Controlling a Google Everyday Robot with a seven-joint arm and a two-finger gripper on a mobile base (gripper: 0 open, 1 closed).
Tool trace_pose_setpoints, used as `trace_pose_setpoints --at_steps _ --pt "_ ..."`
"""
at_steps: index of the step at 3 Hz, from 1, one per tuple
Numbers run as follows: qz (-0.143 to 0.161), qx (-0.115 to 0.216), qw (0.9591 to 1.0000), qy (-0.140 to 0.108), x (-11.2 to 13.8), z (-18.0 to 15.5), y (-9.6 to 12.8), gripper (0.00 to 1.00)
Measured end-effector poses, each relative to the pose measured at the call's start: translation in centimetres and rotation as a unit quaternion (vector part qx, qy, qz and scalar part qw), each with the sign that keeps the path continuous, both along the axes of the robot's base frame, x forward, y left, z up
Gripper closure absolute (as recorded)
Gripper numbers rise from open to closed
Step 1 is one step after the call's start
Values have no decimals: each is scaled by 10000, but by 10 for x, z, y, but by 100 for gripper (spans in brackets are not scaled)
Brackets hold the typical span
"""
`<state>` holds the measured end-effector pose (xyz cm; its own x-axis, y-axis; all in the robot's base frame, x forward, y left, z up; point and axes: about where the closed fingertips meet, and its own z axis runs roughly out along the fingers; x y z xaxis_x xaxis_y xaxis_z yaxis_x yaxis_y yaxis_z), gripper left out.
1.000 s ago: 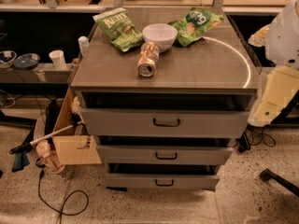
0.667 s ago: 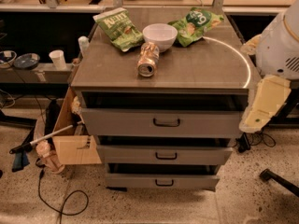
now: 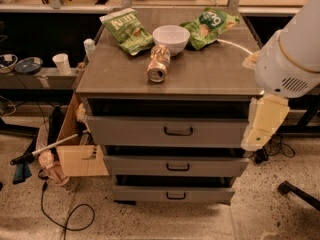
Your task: Open top drawer
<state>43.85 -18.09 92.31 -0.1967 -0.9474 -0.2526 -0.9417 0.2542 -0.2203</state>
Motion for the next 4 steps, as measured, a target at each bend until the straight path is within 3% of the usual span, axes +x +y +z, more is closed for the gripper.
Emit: trace_pose_setpoints --at_steps 3,4 --pt "141 -178 9994 247 18 -58 17 0" --pt "157 -219 9986 463 31 -86 21 0"
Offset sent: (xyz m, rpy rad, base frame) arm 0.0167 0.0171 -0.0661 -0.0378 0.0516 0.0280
